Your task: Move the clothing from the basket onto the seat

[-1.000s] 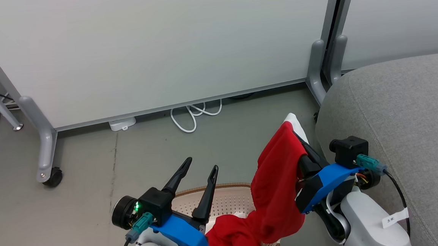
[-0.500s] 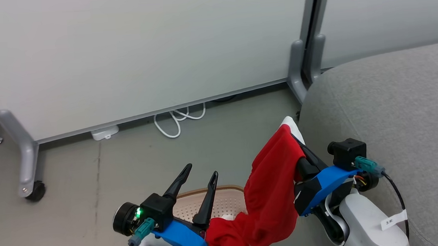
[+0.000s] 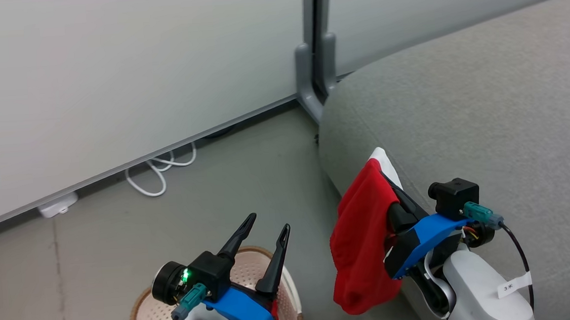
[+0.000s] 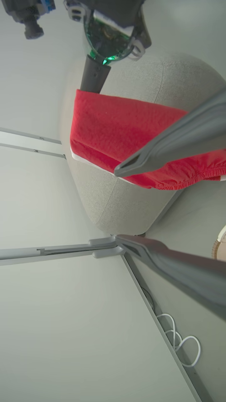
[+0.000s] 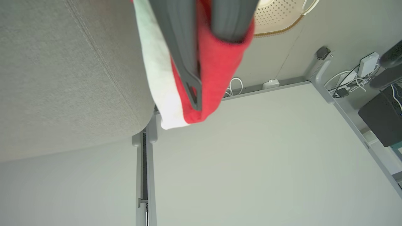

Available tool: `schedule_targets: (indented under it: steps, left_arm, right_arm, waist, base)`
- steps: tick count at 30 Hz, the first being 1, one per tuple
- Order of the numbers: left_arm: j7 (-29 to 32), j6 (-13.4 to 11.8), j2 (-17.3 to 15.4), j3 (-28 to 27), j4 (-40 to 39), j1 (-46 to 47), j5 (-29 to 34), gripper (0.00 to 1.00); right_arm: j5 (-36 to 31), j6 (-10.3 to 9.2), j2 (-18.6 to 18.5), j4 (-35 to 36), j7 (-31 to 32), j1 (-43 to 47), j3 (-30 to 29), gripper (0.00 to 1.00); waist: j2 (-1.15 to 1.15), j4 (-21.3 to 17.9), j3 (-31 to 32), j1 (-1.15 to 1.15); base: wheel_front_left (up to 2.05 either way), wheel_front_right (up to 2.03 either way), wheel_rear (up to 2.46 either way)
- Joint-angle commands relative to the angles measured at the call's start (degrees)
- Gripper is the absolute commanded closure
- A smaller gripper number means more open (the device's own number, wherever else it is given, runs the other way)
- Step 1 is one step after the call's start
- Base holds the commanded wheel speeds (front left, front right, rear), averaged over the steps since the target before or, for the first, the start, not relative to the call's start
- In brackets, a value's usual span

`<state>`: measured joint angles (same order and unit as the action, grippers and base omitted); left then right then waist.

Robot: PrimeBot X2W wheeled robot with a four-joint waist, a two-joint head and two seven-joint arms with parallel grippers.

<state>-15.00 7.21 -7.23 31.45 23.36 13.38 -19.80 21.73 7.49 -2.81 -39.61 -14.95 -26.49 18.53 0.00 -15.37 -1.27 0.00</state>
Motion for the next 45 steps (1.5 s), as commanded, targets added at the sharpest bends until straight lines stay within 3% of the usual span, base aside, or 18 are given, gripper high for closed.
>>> schedule_targets:
  steps: [1, 14, 29, 35, 39, 45]
  left_arm:
    - [-0.28, 0.42, -0.35, -0.06, -0.23, 1.09, -0.18, 0.0]
    - [-0.27, 0.26, -0.58, 0.38, -0.21, 2.04, -0.49, 0.0]
    - [-0.27, 0.26, -1.13, 0.9, 0.02, 2.67, -0.65, 0.0]
    - [-0.28, 0.26, -1.46, 1.37, -0.72, 3.92, -0.04, 0.0]
    - [-0.27, 0.27, -1.85, 1.87, -1.37, 5.23, 0.33, 0.0]
    - [-0.27, 0.26, -3.82, 3.21, -3.1, 8.93, 1.2, 0.0]
  right_arm:
    - [-0.49, 0.01, -0.15, 0.26, -0.16, 0.19, -0.16, 1.0]
    - [-1.1, 0.02, -0.13, 1.02, -0.22, -0.06, -1.61, 1.0]
    - [-0.82, 0.02, -0.14, 1.47, 0.09, -0.98, -1.82, 1.0]
    - [-2.68, 0.02, -0.15, 2.47, 1.63, -5.89, -7.65, 1.0]
    - [-1.02, 0.02, -0.1, 4.22, 5.38, -11.14, -15.14, 1.0]
    - [-6.58, 0.02, -4.62, 10.09, 11.89, -20.04, -26.1, 1.0]
  waist:
    - [0.0, -3.17, -0.78, 0.0]
    - [0.0, -9.91, -1.59, 0.0]
    - [0.0, -10.3, -2.63, 0.0]
    - [0.0, -9.35, -4.82, 0.0]
    - [0.0, -8.39, -7.5, 0.0]
    - [0.0, -6.67, -14.11, 0.0]
  base:
    - [0.0, 0.0, 0.0]
    - [0.0, 0.0, 0.0]
    - [0.0, 0.0, 0.0]
    - [0.0, 0.0, 0.0]
    - [0.0, 0.0, 0.0]
    - [0.0, 0.0, 0.0]
